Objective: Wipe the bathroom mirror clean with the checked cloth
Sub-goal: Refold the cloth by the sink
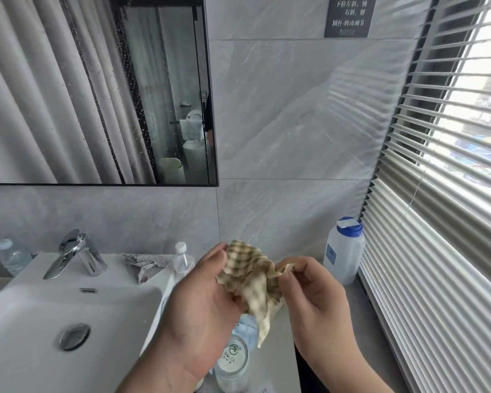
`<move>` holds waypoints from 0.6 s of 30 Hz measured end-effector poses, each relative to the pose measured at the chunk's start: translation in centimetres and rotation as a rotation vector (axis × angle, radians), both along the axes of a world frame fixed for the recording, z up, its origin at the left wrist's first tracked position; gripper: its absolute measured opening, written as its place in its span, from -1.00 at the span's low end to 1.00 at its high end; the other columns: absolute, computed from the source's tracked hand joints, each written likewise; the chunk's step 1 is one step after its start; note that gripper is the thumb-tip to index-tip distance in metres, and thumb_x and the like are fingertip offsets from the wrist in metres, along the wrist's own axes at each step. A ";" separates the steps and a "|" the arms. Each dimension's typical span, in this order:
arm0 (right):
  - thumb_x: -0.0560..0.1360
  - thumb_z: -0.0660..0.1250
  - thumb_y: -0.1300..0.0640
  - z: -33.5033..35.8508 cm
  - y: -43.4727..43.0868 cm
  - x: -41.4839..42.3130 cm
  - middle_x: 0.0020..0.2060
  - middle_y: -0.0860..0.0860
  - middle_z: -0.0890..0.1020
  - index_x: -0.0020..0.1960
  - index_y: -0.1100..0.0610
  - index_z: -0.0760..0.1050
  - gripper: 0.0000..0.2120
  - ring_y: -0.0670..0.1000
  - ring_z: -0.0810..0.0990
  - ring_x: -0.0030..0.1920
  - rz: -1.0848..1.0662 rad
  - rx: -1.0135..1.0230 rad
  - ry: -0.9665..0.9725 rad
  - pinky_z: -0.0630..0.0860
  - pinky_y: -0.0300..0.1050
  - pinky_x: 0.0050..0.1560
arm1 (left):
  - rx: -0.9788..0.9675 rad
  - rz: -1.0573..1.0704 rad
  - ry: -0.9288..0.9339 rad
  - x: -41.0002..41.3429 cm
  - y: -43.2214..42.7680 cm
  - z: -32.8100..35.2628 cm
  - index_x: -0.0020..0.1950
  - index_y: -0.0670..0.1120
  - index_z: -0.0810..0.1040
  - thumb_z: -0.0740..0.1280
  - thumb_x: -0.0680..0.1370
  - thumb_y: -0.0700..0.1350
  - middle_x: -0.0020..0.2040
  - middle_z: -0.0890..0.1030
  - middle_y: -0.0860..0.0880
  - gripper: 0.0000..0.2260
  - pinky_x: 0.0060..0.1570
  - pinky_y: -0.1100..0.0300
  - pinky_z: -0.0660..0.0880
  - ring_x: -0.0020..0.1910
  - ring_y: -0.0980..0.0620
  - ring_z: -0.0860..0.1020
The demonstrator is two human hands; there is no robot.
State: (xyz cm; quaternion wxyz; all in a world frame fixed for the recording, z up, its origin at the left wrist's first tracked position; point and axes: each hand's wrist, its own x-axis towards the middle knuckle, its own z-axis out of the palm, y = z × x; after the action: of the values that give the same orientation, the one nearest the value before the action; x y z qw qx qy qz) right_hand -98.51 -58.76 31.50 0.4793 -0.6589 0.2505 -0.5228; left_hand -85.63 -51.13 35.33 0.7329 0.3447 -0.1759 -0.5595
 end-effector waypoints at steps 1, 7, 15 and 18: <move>0.56 0.30 0.40 0.3 0.2 0.0 -0.30 0.02 0.67 -0.22 0.07 0.59 -0.69 -0.09 0.62 -0.27 0.035 0.042 -0.034 0.53 -0.25 -0.21 | 0.012 0.013 -0.045 -0.4 0.1 -0.3 0.39 -0.17 0.44 0.67 0.14 0.07 0.16 0.66 -0.23 -0.10 0.05 -0.02 0.55 0.10 -0.14 0.66; 0.45 0.43 0.10 1.3 1.6 -0.1 -0.31 0.01 0.69 -0.14 -0.06 0.65 -0.94 -0.06 0.64 -0.32 0.087 -0.021 -0.058 0.56 -0.16 -0.26 | 0.193 0.150 -0.075 -1.5 -0.1 0.4 0.41 -0.12 0.39 0.35 0.44 -0.37 -0.12 0.72 -0.14 -0.45 -0.26 0.08 0.62 -0.22 -0.01 0.70; 0.47 0.16 0.37 0.2 0.8 -0.4 -0.14 -0.01 0.65 -0.01 0.04 0.44 -0.74 -0.05 0.56 -0.29 -0.207 -0.735 0.120 0.47 -0.26 -0.32 | 0.129 0.147 0.061 -1.6 0.0 2.1 0.31 -0.16 0.50 0.15 0.56 -0.44 -0.22 0.67 -0.25 -0.62 -0.49 0.18 0.57 -0.44 -0.07 0.63; 0.56 0.12 0.31 0.6 0.6 -0.9 -0.06 0.08 0.64 -0.05 0.07 0.45 -0.80 -0.04 0.52 -0.28 -0.195 -0.820 0.145 0.44 -0.27 -0.28 | 0.116 0.155 0.071 -1.8 -0.1 2.1 0.27 -0.27 0.49 0.18 0.58 -0.42 -0.16 0.67 -0.28 -0.71 -0.46 0.19 0.57 -0.39 -0.08 0.65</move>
State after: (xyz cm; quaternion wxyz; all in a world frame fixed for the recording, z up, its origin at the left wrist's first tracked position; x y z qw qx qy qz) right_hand -99.41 -58.13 32.14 0.1070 -0.8032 0.1159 -0.5744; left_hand -87.43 -51.24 37.42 0.7586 0.3793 -0.0900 -0.5220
